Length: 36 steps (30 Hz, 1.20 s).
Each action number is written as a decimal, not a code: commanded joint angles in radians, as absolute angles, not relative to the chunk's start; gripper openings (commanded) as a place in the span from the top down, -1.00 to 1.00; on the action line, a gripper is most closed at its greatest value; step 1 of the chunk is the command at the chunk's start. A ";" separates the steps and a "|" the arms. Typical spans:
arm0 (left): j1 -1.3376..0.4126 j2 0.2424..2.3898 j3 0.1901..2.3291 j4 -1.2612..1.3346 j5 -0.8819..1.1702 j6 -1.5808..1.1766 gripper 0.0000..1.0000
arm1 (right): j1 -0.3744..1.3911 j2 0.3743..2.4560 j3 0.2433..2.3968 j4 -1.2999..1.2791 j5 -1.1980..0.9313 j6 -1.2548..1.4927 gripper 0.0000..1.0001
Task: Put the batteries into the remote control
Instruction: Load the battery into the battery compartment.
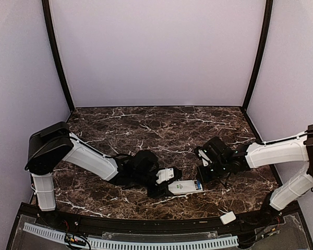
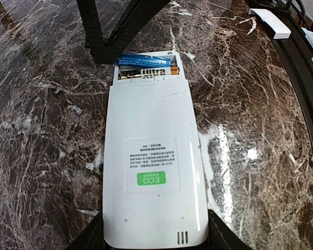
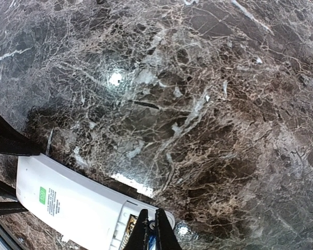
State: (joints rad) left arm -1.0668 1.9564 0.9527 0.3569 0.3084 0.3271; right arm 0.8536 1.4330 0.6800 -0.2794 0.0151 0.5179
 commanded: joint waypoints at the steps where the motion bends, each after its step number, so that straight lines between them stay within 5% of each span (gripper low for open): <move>1: -1.057 1.970 0.926 0.316 0.312 0.318 0.26 | 0.860 1.417 0.644 -0.277 0.005 0.534 0.93; 20: -1.054 1.972 0.925 0.319 0.316 0.313 0.26 | 0.924 1.425 0.556 -0.233 0.016 0.657 1.00; 36: -1.054 1.971 0.926 0.317 0.320 0.316 0.26 | 0.913 1.255 0.686 -0.429 0.086 0.667 1.00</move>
State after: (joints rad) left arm -1.0626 1.9587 0.9493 0.3630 0.3214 0.3199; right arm 0.9218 1.2831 0.6449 -0.3614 0.0719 0.6567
